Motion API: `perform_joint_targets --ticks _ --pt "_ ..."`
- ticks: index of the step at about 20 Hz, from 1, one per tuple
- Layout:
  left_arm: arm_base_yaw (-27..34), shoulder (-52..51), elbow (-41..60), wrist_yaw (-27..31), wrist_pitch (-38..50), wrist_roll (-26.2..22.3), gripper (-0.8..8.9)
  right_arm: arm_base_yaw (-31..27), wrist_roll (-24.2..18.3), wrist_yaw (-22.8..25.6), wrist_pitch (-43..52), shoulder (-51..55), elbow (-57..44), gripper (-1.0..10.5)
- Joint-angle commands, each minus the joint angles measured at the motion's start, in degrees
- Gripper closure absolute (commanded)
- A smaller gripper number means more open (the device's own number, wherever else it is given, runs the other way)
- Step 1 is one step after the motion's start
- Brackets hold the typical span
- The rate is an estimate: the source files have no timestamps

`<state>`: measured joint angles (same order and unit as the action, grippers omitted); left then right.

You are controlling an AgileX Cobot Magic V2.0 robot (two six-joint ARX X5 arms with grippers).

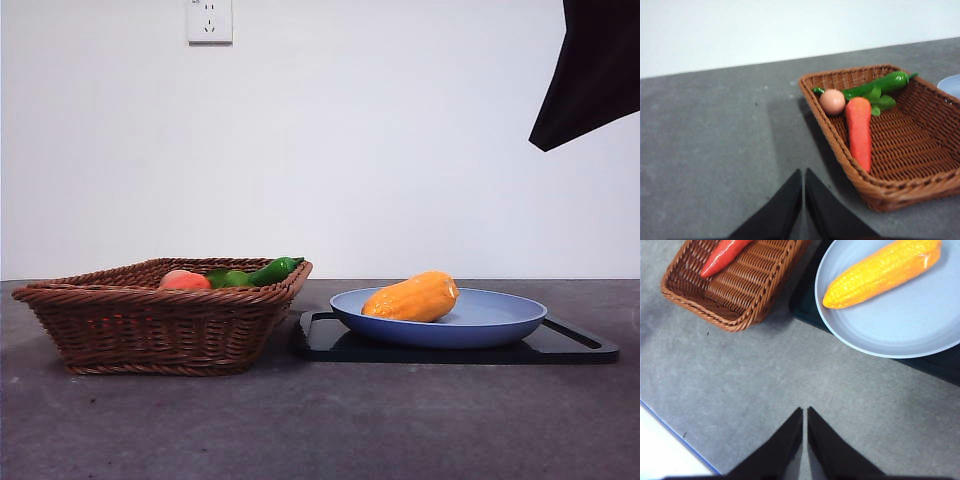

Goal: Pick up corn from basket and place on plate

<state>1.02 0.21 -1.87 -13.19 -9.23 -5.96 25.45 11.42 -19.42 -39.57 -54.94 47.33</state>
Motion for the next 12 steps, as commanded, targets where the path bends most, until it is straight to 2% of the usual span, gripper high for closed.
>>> perform_joint_targets --ticks 1,12 --pt "0.15 -0.07 0.66 0.24 -1.01 1.01 8.06 0.28 0.57 0.02 0.59 -0.33 0.68 9.4" --pt "0.15 -0.02 1.11 0.2 -1.86 1.07 8.06 0.28 0.57 0.0 0.61 -0.33 0.68 9.4"
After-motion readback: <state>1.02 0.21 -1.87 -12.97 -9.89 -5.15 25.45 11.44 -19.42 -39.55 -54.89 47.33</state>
